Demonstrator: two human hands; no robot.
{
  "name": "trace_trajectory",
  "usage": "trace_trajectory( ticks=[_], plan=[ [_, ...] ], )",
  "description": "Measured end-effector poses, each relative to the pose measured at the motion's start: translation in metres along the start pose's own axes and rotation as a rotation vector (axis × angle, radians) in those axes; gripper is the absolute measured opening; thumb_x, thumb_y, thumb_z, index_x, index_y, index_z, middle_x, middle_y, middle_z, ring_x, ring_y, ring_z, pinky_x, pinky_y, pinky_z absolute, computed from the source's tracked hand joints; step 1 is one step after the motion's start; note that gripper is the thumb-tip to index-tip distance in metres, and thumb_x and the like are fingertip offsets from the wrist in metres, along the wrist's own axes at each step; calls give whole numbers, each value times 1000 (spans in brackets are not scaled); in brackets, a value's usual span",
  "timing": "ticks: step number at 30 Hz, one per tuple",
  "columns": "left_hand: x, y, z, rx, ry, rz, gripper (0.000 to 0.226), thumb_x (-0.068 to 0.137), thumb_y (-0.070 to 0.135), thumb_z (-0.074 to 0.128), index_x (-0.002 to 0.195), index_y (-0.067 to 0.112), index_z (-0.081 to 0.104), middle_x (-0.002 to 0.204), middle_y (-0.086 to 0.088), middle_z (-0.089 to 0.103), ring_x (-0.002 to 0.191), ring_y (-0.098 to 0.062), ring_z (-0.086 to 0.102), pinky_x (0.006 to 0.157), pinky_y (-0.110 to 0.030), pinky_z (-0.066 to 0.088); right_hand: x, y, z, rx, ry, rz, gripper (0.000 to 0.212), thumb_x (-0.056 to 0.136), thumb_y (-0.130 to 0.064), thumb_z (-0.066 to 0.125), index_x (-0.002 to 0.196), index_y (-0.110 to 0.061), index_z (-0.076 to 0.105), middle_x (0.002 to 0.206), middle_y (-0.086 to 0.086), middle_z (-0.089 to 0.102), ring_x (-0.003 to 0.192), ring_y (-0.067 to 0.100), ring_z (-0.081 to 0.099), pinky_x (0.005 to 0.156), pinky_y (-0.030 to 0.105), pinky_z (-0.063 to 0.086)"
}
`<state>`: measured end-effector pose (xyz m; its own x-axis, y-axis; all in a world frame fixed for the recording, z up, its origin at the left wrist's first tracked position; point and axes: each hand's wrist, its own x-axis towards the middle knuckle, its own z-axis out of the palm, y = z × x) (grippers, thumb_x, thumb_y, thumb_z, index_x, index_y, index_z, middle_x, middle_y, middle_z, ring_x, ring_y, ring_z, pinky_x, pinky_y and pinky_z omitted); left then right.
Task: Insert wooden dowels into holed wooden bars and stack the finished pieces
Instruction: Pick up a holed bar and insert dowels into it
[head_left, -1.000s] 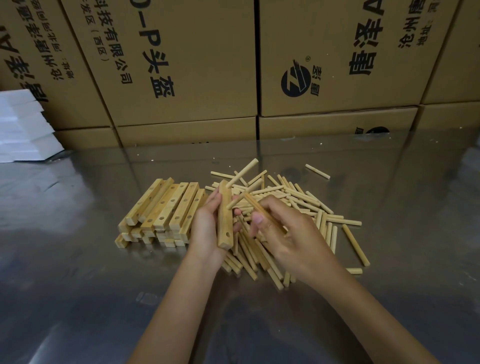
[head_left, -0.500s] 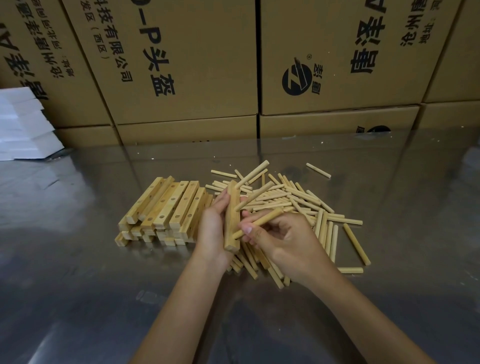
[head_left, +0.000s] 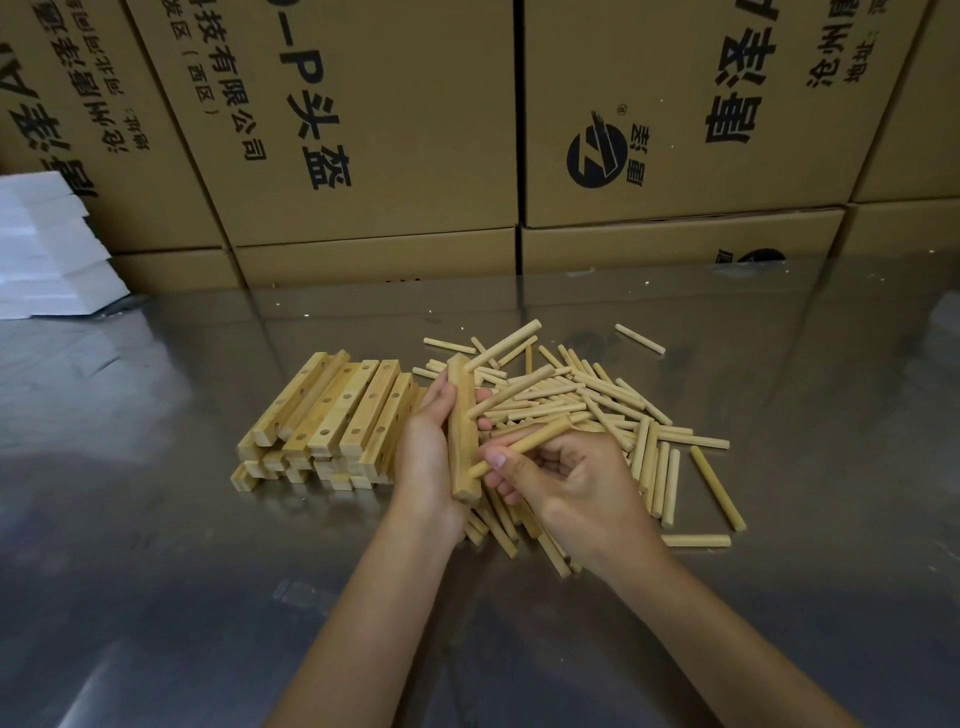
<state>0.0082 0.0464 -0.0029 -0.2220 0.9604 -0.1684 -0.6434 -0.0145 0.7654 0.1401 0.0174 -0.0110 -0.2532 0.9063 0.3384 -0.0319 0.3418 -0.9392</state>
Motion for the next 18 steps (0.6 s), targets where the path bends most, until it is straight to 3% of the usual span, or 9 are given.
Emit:
trace_trajectory(
  ticks=[8, 11, 14, 16, 18],
  plan=[
    [1, -3, 0, -14, 49, 42, 37, 105, 23, 44, 139, 16, 55, 77, -4, 66, 57, -16, 53, 42, -26, 49, -4, 10, 14, 138, 73, 41, 8, 89, -15, 72, 95, -20, 74, 73, 2, 72, 67, 11, 67, 64, 22, 54],
    [2, -2, 3, 0, 95, 74, 31, 104, 25, 45, 130, 23, 62, 79, -2, 73, 55, -12, 58, 45, -24, 51, -6, 15, 22, 47, 81, 89, 24, 79, -37, 80, 99, -35, 67, 71, -8, 65, 67, 5, 58, 65, 22, 50],
    [2, -3, 4, -24, 119, 79, 28, 105, 27, 45, 127, 29, 63, 77, -1, 72, 57, -13, 59, 48, -27, 52, -7, 17, 21, -141, 79, 108, 43, 64, -64, 78, 89, -32, 66, 67, -15, 61, 60, -2, 51, 57, 15, 44],
    [1, -5, 5, -41, 100, 96, 29, 106, 26, 44, 129, 29, 61, 79, -1, 70, 55, -12, 59, 51, -29, 50, -5, 15, 18, -166, 93, 120, 40, 63, -63, 78, 81, -28, 70, 67, -15, 65, 59, -3, 55, 56, 14, 45],
    [1, -6, 6, -38, 40, 122, 32, 107, 23, 41, 134, 25, 56, 84, -2, 70, 58, -13, 60, 55, -31, 50, 0, 13, 13, -155, 142, 151, 23, 70, -46, 82, 72, -25, 70, 65, -13, 68, 56, -3, 58, 54, 11, 45]
  ],
)
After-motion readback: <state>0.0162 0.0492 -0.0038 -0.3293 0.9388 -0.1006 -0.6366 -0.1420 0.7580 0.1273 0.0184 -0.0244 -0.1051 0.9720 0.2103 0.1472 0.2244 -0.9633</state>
